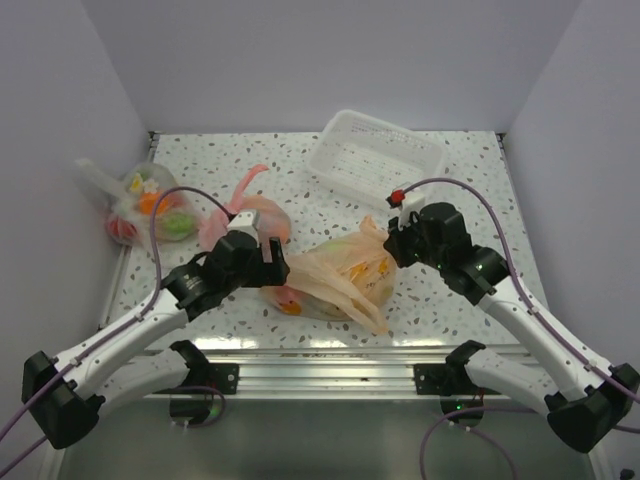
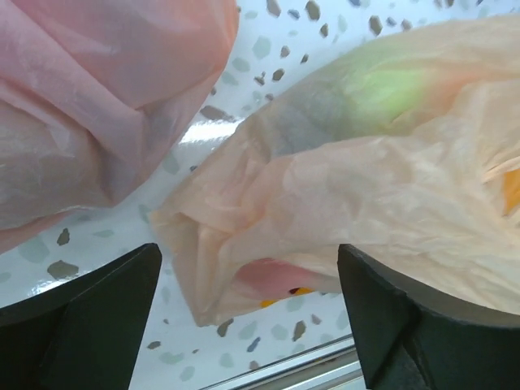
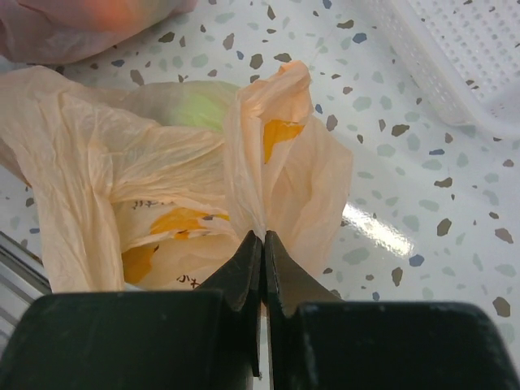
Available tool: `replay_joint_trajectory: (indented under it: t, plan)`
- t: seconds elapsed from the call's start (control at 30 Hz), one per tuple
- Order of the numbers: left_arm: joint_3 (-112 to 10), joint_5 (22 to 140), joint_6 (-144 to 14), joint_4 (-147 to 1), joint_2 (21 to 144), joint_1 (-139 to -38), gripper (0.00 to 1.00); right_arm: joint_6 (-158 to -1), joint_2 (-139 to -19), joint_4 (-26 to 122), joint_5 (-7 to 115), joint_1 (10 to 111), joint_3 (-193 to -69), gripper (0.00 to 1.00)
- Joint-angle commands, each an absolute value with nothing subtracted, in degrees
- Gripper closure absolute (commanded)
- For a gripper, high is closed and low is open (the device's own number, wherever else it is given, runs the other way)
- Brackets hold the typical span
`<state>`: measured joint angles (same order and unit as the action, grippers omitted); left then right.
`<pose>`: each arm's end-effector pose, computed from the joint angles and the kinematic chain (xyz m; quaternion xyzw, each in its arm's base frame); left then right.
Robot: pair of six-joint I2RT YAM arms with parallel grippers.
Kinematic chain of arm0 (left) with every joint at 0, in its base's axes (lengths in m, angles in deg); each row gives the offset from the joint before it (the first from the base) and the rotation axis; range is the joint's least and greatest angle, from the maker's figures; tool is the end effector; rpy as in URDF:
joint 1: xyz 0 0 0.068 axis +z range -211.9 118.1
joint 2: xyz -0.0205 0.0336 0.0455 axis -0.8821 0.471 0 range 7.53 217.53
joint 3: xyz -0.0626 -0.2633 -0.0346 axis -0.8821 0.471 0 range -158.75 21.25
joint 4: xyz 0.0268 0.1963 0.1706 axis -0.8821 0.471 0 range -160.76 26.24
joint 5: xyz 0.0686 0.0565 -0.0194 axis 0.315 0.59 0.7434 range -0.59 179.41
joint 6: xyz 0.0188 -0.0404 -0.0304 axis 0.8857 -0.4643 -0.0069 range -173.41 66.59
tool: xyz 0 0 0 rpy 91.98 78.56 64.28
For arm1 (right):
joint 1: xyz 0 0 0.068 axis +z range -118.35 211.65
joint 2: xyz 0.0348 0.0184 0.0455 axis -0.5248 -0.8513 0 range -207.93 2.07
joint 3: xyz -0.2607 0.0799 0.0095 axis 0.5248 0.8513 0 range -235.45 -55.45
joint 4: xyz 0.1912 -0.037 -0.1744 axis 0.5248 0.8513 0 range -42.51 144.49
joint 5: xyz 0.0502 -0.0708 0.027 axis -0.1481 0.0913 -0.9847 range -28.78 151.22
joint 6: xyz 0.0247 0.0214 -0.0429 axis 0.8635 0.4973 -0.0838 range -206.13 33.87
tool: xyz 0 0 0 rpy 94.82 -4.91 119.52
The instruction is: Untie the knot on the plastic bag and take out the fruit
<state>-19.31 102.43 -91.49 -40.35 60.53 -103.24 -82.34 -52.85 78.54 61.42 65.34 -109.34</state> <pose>0.1502 -0.1214 0.2563 -0.0195 0.9116 -0.1739 0.3721 0.1723 0.1148 0.3269 -0.2249 0.8455 0.1542 0.4591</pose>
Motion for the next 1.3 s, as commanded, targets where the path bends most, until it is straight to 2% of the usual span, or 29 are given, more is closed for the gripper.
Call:
replay_joint_trajectory:
  t: [0.0,0.17,0.43,0.6,0.9,1.1,1.27]
  plan:
    - [-27.24,101.45,-93.92,-40.89,60.53,-104.69,0.02,-80.77,-52.78,75.09,58.05,65.31,-108.80,1.00]
    - [-38.84,111.19,-99.71,-34.65,67.72,-116.64,0.00,-80.24,-52.07,74.57,58.67,65.40,-108.80,1.00]
    - [-46.42,120.86,-108.68,-33.06,83.19,-129.55,0.02,-77.96,-51.72,74.13,60.95,65.58,-108.18,1.00]
    - [-49.41,124.30,-110.89,-31.22,91.62,-133.00,0.05,-77.16,-51.02,73.51,61.13,65.58,-106.95,1.00]
    - [-47.13,129.31,-112.82,-29.90,97.79,-133.35,0.10,-76.99,-49.00,73.95,64.11,65.67,-104.93,1.00]
    - [-45.73,133.00,-113.88,-25.42,97.19,-131.78,0.22,-76.20,-47.86,75.18,68.93,65.58,-104.14,1.00]
    - [-40.99,133.54,-110.72,-25.41,90.78,-126.60,0.41,-73.74,-47.50,77.99,78.34,65.58,-103.88,1.00]
